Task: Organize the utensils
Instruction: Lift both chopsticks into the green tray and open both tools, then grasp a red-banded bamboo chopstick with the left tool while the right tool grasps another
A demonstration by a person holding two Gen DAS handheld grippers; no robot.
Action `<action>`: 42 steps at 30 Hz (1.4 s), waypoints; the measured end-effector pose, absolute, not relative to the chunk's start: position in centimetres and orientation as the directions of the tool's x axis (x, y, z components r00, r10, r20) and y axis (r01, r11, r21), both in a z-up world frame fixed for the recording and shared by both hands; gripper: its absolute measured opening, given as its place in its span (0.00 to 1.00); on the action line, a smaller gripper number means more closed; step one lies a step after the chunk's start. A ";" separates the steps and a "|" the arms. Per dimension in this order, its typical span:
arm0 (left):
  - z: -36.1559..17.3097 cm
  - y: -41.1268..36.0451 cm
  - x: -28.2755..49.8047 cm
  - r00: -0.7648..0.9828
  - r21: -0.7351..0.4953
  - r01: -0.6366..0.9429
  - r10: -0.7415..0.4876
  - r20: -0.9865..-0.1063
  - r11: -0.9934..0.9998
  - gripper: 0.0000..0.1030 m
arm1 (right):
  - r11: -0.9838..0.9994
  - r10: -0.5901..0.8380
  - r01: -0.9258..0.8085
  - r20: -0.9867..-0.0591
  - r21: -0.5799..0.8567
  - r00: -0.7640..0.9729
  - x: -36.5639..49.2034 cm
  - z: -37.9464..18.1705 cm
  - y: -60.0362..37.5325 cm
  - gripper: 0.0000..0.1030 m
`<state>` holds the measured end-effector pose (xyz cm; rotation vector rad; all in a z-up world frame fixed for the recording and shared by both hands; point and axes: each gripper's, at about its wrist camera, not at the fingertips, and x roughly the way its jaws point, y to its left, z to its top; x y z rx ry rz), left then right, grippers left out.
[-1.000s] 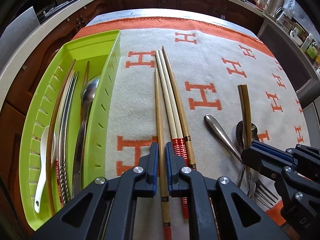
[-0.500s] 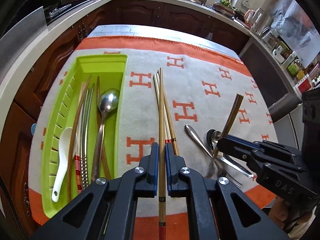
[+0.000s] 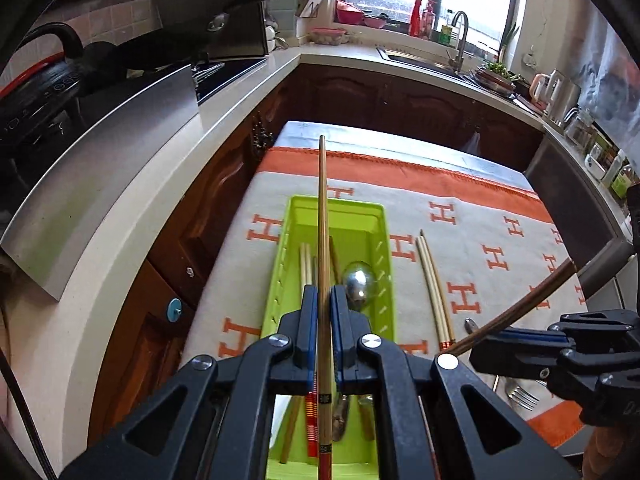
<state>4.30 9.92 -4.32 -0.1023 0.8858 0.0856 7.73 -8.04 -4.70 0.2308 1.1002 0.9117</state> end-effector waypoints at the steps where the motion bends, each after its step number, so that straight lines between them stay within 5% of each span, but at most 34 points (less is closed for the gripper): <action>1: -4.8 10.4 4.4 0.626 -0.057 -0.121 0.031 -0.779 0.991 0.04 | 0.630 0.722 -0.524 -0.681 0.574 0.122 7.9 -5.1 -6.9 0.06; 10: -9.0 11.8 5.6 0.569 -0.088 -0.124 -0.002 -0.822 0.988 0.07 | 0.717 0.604 -0.451 -0.797 0.531 0.021 11.0 -10.7 -1.5 0.08; 15: -9.3 12.3 5.8 0.571 -0.105 -0.137 -0.008 -0.821 0.985 0.35 | 0.768 0.569 -0.401 -0.820 0.500 0.067 12.0 -11.4 -1.5 0.08; 20: -9.0 13.0 5.8 0.580 -0.140 -0.161 -0.021 -0.814 0.977 0.43 | 0.784 0.568 -0.379 -0.815 0.492 0.117 12.0 -10.7 -3.2 0.08; 42: -6.0 5.6 3.8 0.597 -0.195 -0.003 -0.155 -0.787 0.981 0.49 | 0.857 0.508 -0.280 -0.799 0.433 0.322 8.5 -7.4 -14.9 0.08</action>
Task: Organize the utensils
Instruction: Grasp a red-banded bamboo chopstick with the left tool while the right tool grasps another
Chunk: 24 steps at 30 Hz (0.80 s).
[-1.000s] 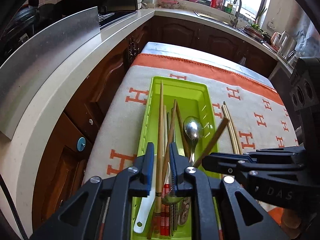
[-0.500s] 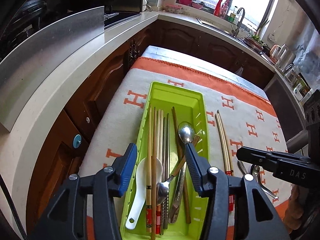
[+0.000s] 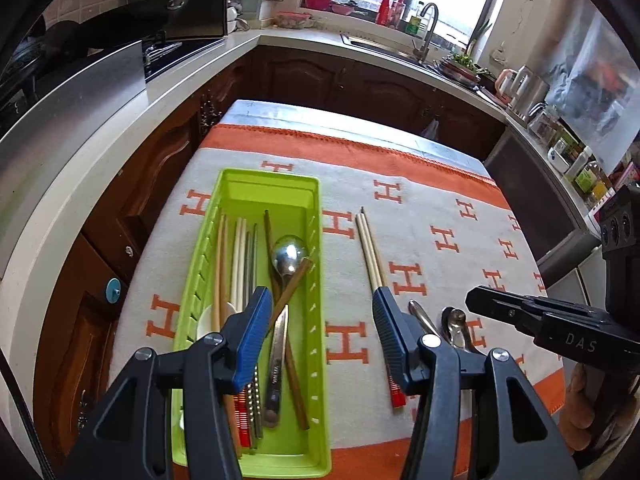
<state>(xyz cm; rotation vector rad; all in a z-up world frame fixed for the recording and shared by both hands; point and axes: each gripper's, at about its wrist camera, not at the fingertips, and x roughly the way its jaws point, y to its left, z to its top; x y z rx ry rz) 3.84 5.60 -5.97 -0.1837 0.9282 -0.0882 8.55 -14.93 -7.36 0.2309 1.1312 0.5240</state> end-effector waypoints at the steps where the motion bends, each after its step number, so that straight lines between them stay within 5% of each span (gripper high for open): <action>1: -6.0 5.1 3.8 0.593 -0.197 0.006 -0.162 -0.789 0.980 0.49 | 0.857 0.508 -0.277 -0.797 0.434 0.326 8.4 -7.3 -15.3 0.08; 11: -8.1 1.0 4.9 0.516 -0.228 0.069 -0.230 -0.825 0.971 0.48 | 0.866 0.499 -0.243 -0.798 0.438 0.339 8.2 -8.7 -17.6 0.08; 20: -12.7 -1.0 7.2 0.406 -0.235 0.052 -0.236 -0.883 0.971 0.13 | 0.854 0.519 -0.232 -0.793 0.466 0.318 8.7 -10.7 -18.6 0.08; 24: -14.0 -1.5 8.0 0.381 -0.218 0.036 -0.215 -0.899 0.975 0.11 | 0.845 0.533 -0.232 -0.789 0.482 0.305 8.9 -11.4 -18.9 0.08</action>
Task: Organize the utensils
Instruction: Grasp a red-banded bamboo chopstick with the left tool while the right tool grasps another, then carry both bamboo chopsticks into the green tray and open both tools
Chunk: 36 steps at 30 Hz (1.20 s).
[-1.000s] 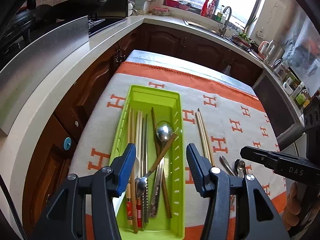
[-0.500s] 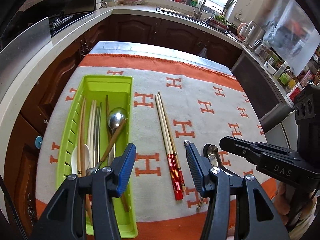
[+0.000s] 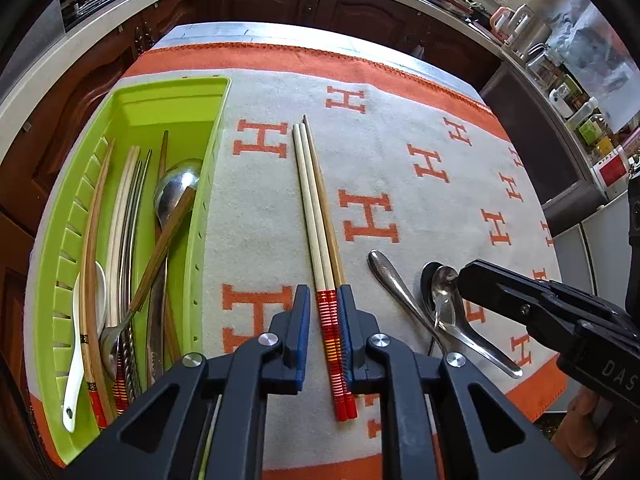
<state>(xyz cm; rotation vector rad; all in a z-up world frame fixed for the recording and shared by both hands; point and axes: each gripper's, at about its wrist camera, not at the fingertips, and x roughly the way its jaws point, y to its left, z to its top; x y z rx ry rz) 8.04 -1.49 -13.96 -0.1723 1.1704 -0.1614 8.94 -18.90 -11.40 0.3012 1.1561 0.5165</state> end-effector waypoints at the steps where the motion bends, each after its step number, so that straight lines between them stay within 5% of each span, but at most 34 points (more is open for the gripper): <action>1: -14.2 -1.6 8.3 0.377 -0.215 0.034 -0.212 -0.902 0.976 0.10 | 0.843 0.537 -0.232 -0.788 0.486 0.301 9.0 -11.6 -19.0 0.08; 33: -16.8 -3.5 12.0 0.389 -0.059 0.008 -0.058 -0.919 0.998 0.10 | 0.829 0.559 -0.214 -0.782 0.517 0.276 9.8 -13.3 -20.0 0.08; 36: -16.7 -3.4 12.0 0.406 -0.058 0.013 -0.059 -0.912 0.998 0.03 | 0.831 0.555 -0.211 -0.785 0.514 0.276 9.9 -13.4 -19.8 0.08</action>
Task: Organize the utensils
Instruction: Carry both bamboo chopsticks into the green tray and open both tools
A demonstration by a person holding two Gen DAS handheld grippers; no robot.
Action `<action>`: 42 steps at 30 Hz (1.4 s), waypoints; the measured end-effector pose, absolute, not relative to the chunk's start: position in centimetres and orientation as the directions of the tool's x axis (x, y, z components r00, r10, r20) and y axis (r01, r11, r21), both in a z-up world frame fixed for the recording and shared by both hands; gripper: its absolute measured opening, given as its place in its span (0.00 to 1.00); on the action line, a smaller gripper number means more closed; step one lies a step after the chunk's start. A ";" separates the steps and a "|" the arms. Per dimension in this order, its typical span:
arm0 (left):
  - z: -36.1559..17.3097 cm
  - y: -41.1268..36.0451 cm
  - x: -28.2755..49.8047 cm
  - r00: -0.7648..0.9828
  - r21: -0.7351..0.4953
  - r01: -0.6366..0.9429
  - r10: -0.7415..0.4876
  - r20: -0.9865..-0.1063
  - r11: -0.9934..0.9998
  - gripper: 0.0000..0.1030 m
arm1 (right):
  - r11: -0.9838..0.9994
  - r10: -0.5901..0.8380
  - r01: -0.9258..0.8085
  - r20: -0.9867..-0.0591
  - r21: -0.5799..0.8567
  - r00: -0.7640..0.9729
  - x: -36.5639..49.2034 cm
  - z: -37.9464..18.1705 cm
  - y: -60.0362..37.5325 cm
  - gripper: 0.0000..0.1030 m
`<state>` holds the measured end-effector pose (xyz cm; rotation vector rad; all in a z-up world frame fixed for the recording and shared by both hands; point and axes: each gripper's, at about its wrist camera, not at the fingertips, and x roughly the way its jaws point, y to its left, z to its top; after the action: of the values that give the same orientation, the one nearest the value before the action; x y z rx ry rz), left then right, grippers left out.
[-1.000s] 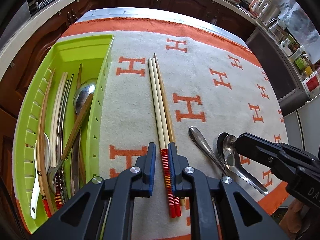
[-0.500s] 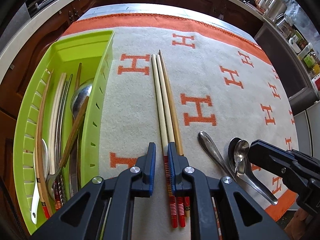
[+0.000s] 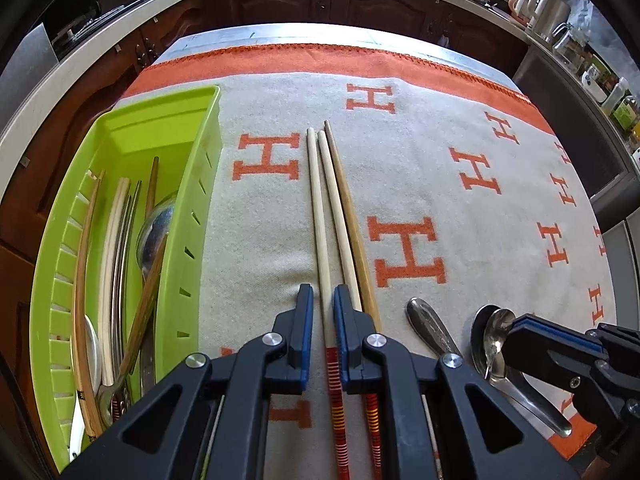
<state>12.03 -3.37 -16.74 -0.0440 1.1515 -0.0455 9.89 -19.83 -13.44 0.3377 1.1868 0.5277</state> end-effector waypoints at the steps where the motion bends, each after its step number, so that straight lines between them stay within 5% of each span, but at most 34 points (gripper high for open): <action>1: -16.8 -3.2 12.0 0.408 -0.068 0.011 -0.066 -0.911 0.998 0.03 | 0.832 0.554 -0.210 -0.786 0.514 0.274 9.9 -13.5 -19.8 0.08; 13: -11.3 -0.3 9.4 0.460 -0.163 0.012 -0.150 -0.875 0.987 0.03 | 0.844 0.532 -0.234 -0.806 0.482 0.260 10.9 -14.1 -17.1 0.08; 21: -7.8 5.2 7.7 0.539 -0.084 -0.073 -0.032 -0.842 0.994 0.03 | 0.863 0.494 -0.247 -0.835 0.440 0.242 12.5 -15.4 -13.9 0.08; 42: -11.0 9.8 6.8 0.494 -0.075 -0.105 -0.013 -0.869 0.992 0.10 | 0.967 0.182 -0.228 -0.934 0.113 0.309 13.0 -16.4 -9.1 0.09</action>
<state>6.80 9.79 -10.98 -0.1237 1.0529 0.0560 12.99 -9.06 -16.36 -0.0429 1.2273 0.2709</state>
